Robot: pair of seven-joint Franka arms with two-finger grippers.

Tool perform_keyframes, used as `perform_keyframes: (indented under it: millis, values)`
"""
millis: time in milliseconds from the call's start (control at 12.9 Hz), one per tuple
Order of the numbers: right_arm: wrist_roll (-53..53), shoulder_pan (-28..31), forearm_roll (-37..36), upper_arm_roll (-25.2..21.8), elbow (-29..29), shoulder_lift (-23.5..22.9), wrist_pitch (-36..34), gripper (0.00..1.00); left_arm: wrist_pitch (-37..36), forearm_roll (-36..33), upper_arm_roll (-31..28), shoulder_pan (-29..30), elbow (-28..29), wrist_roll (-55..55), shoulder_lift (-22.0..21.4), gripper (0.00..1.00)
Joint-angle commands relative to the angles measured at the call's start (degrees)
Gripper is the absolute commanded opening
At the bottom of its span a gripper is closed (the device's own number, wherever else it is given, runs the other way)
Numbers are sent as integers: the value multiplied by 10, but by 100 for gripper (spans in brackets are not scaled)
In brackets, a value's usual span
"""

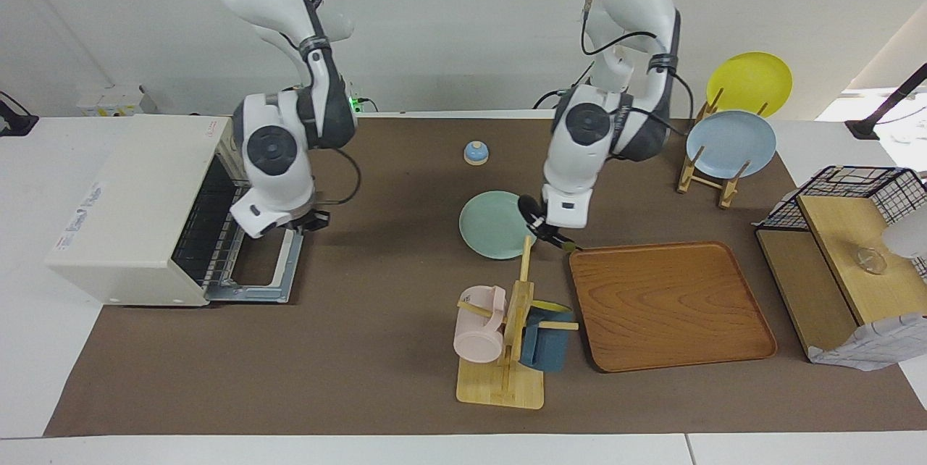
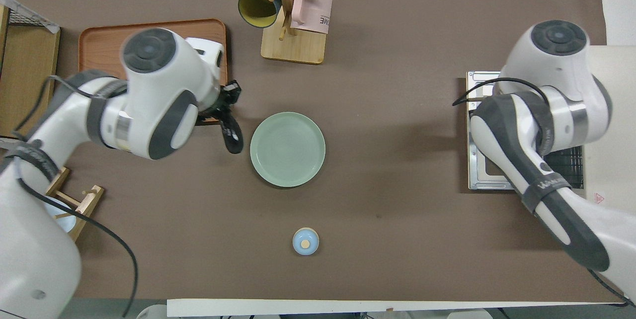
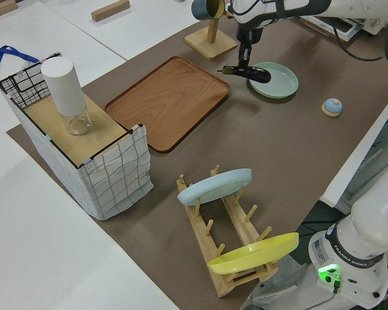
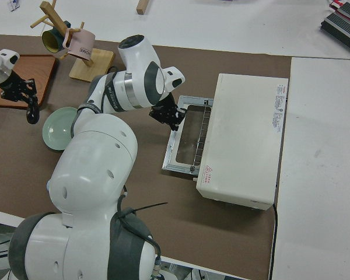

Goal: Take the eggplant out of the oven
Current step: 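Place the eggplant on the wooden tray with the left gripper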

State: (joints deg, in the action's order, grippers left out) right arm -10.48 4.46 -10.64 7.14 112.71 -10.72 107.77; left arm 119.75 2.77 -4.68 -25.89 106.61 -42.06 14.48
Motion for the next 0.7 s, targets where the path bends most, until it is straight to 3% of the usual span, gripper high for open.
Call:
perform_keyframes:
  millis: [0, 77, 232, 387, 465, 619]
  values:
    - [-3, -11, 13, 16, 44, 52, 20, 9, 35, 6, 6, 90, -5, 293, 15, 0]
    - [-4, -11, 13, 16, 46, 49, 26, 8, 39, 7, 6, 119, -37, 383, 40, 0]
    - [-21, -19, 13, 16, 47, 28, 54, 7, 41, 3, 6, 136, -107, 435, 106, 2]
    - [-60, -44, 18, 16, 51, -1, 90, 7, 36, 4, 6, 133, -117, 432, 110, 98]
    - [-63, -40, 19, 16, 65, -19, 122, 7, 34, 4, 5, 131, -120, 430, 109, 100]
    - [-89, -49, 19, 17, 62, -24, 119, 7, -14, 2, 4, 137, -158, 430, 110, 100]
